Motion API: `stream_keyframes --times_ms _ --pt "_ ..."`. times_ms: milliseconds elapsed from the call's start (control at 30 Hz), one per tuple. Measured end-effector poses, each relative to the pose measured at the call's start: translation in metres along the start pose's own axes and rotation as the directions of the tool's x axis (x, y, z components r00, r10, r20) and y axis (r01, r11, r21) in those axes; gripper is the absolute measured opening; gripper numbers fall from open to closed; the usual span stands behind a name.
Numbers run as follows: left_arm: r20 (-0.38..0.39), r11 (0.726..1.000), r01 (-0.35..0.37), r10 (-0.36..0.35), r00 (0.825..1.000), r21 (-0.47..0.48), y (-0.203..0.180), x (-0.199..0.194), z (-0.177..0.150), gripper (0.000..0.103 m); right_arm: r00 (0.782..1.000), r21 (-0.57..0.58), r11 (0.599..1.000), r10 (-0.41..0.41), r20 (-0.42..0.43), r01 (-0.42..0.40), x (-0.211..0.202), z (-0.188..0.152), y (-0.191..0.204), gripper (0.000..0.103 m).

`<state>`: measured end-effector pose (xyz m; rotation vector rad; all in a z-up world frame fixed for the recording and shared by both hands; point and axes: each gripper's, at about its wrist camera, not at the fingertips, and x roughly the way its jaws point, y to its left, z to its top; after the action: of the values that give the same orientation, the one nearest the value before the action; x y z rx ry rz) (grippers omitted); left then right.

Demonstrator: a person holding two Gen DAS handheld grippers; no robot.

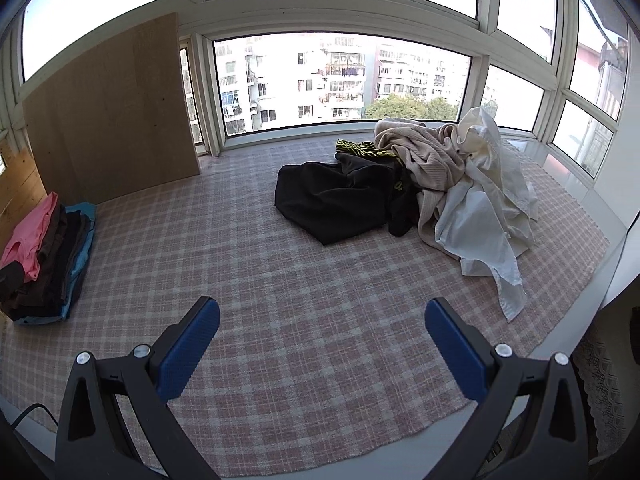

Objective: Fold clothes
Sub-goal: 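Move both tools toward the pile of black, beige and white clothes, then lower the right tool onto the white cloth and close its fingers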

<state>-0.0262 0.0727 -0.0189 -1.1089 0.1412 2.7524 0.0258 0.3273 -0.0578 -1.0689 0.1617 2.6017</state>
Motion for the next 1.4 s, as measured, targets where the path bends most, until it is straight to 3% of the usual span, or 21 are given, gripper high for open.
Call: stream_keyframes --times_ms 333,433,633,767,867,1033,1200,1333,1400 --pt "-0.047 0.999 0.039 -0.037 0.998 0.029 -0.068 0.023 0.020 0.101 1.000 0.018 1.000 -0.009 0.003 0.009 0.017 0.019 -0.059 0.103" --pt "-0.067 0.998 0.047 -0.044 0.997 0.039 -0.089 0.032 0.028 0.093 1.000 0.019 1.000 0.004 0.000 -0.004 0.028 0.028 -0.081 0.103" --pt "-0.105 0.995 0.092 -0.096 0.990 -0.047 -0.119 0.053 0.050 0.093 0.997 0.089 0.993 0.075 0.023 -0.077 0.047 0.047 -0.142 0.103" --pt "-0.009 0.999 0.012 -0.012 1.000 -0.034 -0.136 0.053 0.067 0.093 0.995 0.150 0.984 0.085 0.055 -0.093 0.058 0.062 -0.190 0.103" --pt "-0.010 1.000 -0.027 0.027 1.000 -0.003 -0.150 0.057 0.079 0.093 0.993 0.174 0.979 0.100 0.055 -0.108 0.069 0.075 -0.221 0.103" --pt "-0.069 0.999 -0.004 0.006 0.998 0.035 -0.178 0.074 0.096 0.094 0.991 0.153 0.980 0.123 0.050 -0.129 0.087 0.100 -0.257 0.103" --pt "-0.072 0.996 -0.032 0.038 0.997 0.079 -0.205 0.086 0.120 0.094 0.966 0.135 0.957 0.255 0.042 -0.258 0.119 0.136 -0.262 0.103" --pt "-0.056 0.998 -0.037 0.040 0.998 0.056 -0.210 0.096 0.136 0.094 0.926 0.164 0.913 0.377 0.012 -0.374 0.160 0.168 -0.256 0.103" --pt "-0.061 0.998 -0.041 0.045 0.997 0.054 -0.210 0.104 0.139 0.094 0.925 0.127 0.918 0.380 0.000 -0.377 0.181 0.181 -0.248 0.103"
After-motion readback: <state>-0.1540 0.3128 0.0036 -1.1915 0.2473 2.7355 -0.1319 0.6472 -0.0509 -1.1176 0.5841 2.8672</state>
